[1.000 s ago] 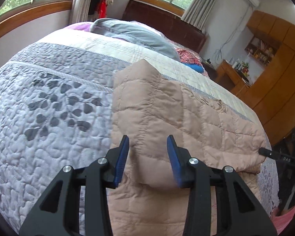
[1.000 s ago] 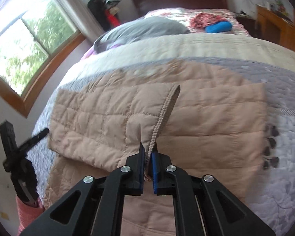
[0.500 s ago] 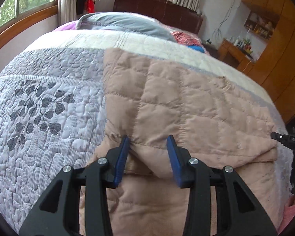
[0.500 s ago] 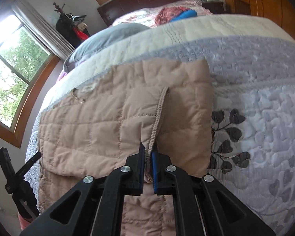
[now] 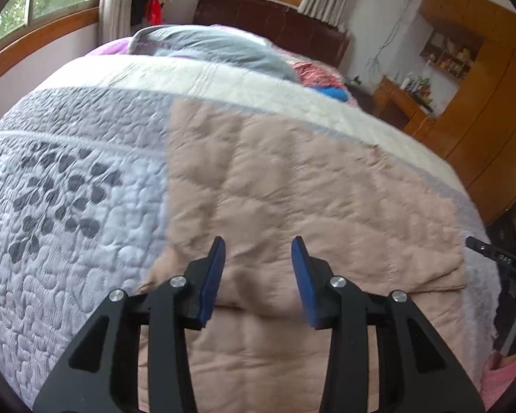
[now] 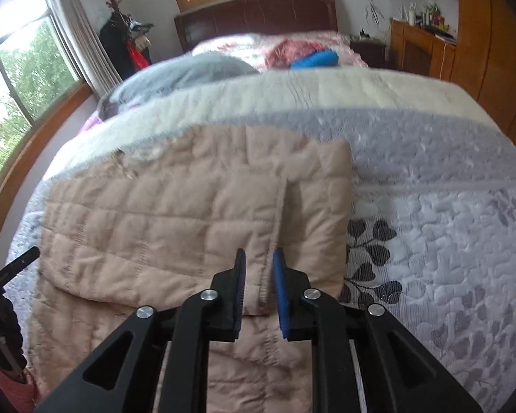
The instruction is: Fold large clothes
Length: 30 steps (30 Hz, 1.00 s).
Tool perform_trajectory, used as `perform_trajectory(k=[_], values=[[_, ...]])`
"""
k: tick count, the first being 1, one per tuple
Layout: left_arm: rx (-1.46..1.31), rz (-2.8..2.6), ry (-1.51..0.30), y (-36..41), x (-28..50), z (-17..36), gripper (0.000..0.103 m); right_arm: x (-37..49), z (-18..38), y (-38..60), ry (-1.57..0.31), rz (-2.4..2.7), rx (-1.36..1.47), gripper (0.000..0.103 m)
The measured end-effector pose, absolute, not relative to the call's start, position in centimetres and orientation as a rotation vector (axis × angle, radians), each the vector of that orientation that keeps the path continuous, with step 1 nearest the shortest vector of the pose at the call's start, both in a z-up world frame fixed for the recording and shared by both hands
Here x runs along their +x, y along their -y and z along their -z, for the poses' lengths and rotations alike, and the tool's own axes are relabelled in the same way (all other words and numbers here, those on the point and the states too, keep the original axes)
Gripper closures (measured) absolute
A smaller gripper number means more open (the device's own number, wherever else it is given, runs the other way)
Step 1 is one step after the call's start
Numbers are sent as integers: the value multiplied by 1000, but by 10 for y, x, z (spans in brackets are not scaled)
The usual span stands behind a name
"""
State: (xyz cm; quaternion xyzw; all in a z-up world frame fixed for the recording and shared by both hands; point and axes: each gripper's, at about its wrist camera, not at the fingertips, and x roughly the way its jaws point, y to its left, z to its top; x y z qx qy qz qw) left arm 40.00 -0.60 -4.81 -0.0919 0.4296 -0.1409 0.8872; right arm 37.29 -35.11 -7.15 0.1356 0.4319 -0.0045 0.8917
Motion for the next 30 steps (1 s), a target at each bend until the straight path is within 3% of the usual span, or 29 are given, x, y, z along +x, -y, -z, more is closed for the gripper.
perform_trajectory(k=[6, 14, 19, 25, 30], values=[[-102, 340, -875, 62, 413, 31, 62, 381, 64, 318, -916, -67, 227, 86], [-39, 246, -1033, 81, 464, 88, 60, 415, 114, 318, -1036, -69, 283, 87], [-50, 268, -1018, 75, 466, 98, 60, 419, 129, 320, -1046, -88, 309, 87], [-63, 257, -989, 71, 453, 82, 61, 409, 115, 324, -1036, -100, 320, 85], [-16, 307, -911, 60, 413, 61, 56, 379, 90, 320, -974, -152, 271, 83]])
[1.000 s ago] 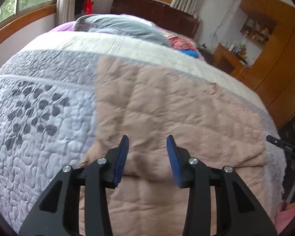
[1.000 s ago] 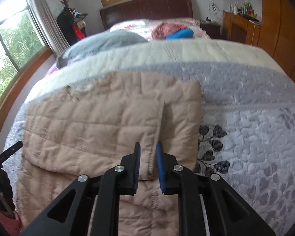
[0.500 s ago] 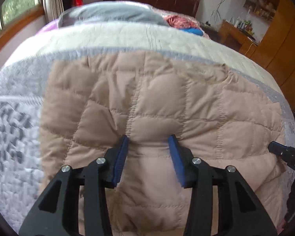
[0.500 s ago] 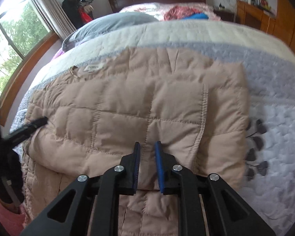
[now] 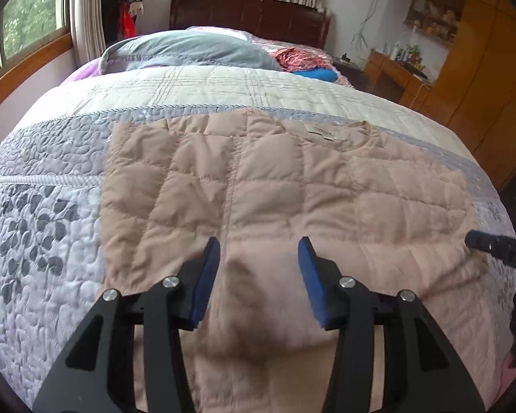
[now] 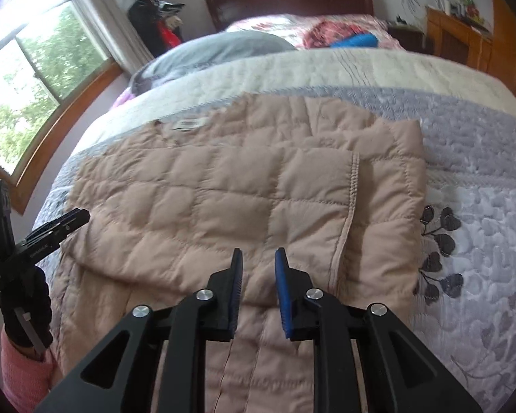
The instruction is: Fold large clothes
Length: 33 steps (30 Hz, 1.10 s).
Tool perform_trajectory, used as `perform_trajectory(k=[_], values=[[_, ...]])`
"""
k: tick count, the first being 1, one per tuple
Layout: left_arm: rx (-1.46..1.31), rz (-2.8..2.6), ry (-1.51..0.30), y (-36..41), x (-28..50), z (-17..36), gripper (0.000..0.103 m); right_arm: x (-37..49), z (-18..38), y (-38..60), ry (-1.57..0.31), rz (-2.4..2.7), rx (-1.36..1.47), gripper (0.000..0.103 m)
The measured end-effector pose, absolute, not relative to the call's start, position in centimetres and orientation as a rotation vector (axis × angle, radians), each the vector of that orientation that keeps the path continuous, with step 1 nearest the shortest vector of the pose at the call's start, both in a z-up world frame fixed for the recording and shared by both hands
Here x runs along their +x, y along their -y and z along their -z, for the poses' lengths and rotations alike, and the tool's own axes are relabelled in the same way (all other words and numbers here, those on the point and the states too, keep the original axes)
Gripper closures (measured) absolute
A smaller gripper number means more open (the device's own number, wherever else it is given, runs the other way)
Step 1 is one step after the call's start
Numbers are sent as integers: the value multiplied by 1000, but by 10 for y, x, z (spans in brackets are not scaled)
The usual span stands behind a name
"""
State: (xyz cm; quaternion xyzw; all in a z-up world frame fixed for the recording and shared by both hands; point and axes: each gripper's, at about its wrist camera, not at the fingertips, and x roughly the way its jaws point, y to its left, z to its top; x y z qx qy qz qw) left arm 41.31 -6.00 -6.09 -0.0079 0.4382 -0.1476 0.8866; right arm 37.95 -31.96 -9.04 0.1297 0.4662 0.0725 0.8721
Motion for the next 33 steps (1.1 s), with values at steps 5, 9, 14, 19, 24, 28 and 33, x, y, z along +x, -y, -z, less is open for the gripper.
perform_trajectory(k=[5, 9, 14, 19, 24, 28, 33], values=[[1, 272, -936, 41, 403, 75, 56, 382, 97, 316, -1002, -125, 243, 83], [-31, 287, -967, 37, 414, 95, 56, 399, 129, 321, -1056, -117, 280, 83], [-61, 292, -962, 30, 406, 81, 56, 386, 116, 327, -1007, -144, 297, 82], [-137, 354, -914, -3, 361, 41, 48, 325, 81, 348, -901, -226, 306, 66], [-113, 336, -877, -55, 285, 20, 33, 236, 78, 374, -898, -254, 311, 60], [-85, 279, -901, -91, 231, 30, 30, 176, 90, 384, -916, -240, 322, 56], [-128, 241, -936, -123, 173, 54, 29, 119, 113, 381, -929, -230, 351, 53]])
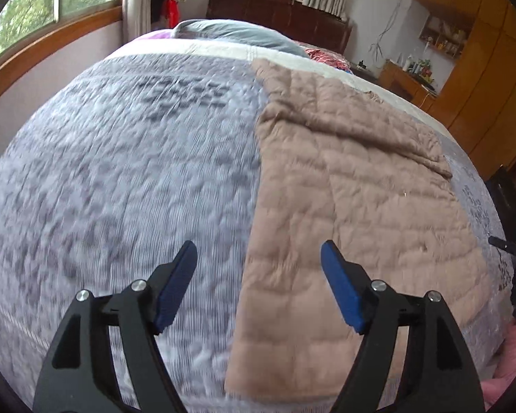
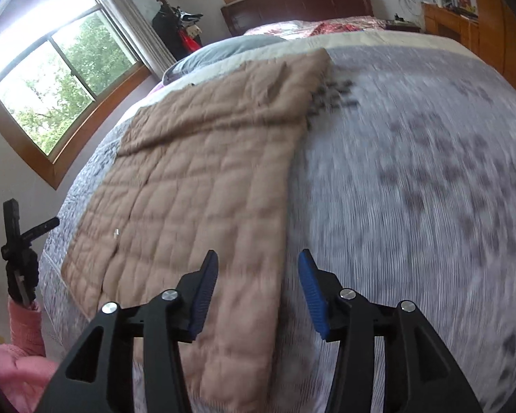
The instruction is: Fold large clothes
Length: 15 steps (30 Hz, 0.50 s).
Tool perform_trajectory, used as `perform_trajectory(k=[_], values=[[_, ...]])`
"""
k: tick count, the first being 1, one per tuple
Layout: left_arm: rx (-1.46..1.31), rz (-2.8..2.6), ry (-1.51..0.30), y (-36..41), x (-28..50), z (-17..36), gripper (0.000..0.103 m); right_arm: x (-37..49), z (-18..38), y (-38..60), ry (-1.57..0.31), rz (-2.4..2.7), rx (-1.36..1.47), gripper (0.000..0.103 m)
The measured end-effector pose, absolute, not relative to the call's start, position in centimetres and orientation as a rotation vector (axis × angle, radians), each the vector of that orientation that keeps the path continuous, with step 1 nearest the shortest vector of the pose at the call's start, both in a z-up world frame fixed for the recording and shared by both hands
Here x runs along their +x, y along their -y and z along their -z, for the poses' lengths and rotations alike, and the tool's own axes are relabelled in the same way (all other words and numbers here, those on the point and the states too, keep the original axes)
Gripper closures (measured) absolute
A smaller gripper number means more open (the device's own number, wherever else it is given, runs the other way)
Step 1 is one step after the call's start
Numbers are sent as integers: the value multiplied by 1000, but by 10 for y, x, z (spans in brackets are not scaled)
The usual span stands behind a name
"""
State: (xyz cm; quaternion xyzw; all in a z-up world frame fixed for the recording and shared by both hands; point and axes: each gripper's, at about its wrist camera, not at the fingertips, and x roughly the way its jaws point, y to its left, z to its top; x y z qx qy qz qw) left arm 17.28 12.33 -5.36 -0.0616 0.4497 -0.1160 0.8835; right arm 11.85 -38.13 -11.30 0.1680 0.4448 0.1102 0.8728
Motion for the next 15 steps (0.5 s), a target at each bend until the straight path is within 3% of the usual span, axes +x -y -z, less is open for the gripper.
perform_trajectory(k=[5, 15], values=[[-200, 264, -960, -139, 136, 72, 28, 85, 125, 376, -941, -245, 384, 45], [-307, 336, -1020, -136, 129, 107, 27, 61, 153, 377, -987, -250, 446, 45]])
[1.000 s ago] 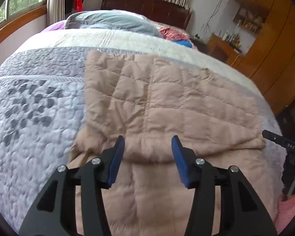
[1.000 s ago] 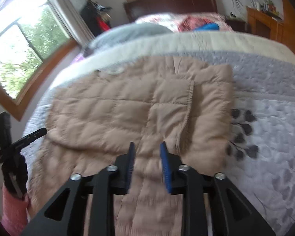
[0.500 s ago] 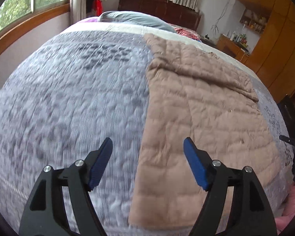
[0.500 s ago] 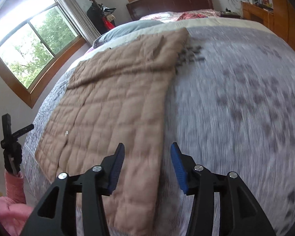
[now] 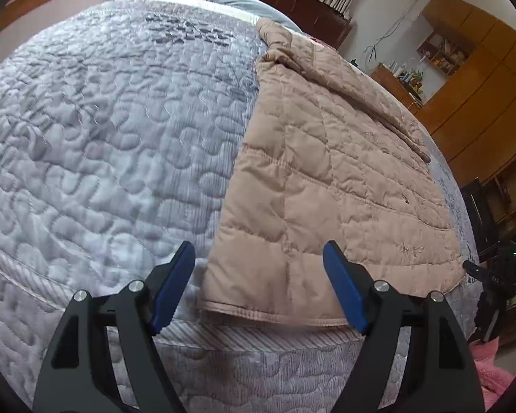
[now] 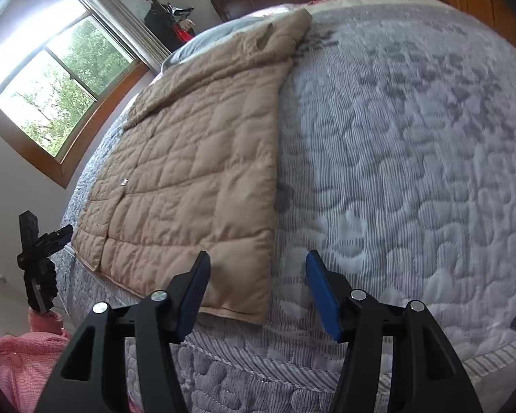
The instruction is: Fold large clothes
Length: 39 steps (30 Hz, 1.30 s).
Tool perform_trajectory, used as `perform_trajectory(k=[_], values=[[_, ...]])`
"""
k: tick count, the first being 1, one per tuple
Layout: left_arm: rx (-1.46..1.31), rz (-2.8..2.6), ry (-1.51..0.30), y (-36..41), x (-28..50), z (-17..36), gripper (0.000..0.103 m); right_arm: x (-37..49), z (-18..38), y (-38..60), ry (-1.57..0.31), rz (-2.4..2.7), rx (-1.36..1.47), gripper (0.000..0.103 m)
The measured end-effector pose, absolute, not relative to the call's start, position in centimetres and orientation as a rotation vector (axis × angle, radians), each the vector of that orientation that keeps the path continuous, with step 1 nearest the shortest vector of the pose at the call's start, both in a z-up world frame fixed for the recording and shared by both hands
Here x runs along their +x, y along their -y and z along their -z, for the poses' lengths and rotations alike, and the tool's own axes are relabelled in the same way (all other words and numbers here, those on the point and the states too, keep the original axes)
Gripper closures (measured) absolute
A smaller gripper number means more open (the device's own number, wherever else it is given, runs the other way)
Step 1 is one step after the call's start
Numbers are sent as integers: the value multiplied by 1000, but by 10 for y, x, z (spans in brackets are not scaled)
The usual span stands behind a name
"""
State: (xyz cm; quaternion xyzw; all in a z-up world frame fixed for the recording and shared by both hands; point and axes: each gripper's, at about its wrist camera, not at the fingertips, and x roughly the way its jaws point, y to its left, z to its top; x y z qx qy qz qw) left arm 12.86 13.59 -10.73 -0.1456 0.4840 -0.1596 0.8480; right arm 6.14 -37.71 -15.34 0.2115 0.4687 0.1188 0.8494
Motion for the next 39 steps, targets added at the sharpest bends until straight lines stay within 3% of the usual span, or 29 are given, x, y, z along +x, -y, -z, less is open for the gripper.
perform_trajectory(k=[4, 6, 8, 9, 10, 12, 14, 16, 24, 31, 39], values=[[-294, 350, -1026, -126, 130, 113, 27, 63, 159, 373, -991, -262, 437, 44], [-285, 349, -1026, -122, 129, 113, 28, 63, 159, 369, -990, -268, 421, 52], [-288, 341, -1035, -121, 130, 115, 40, 63, 159, 364, -998, -269, 398, 61], [-286, 332, -1037, -121, 130, 115, 43, 63, 160, 361, -998, -274, 393, 74], [-279, 317, -1041, -121, 131, 116, 51, 64, 161, 360, -1002, -299, 409, 79], [-263, 300, -1051, -122, 131, 116, 63, 65, 162, 358, -1003, -304, 419, 86], [-286, 332, -1053, -125, 130, 113, 85, 63, 160, 356, -993, -304, 412, 89], [-322, 360, -1036, -129, 125, 107, 90, 59, 154, 356, -973, -308, 404, 92], [-303, 416, -999, -137, 93, 88, 92, 29, 131, 360, -904, -339, 404, 93], [-243, 372, -1061, -129, 100, 121, 91, 35, 167, 358, -988, -303, 419, 93], [-234, 414, -972, -121, 95, 85, 92, 36, 143, 363, -934, -332, 425, 93]])
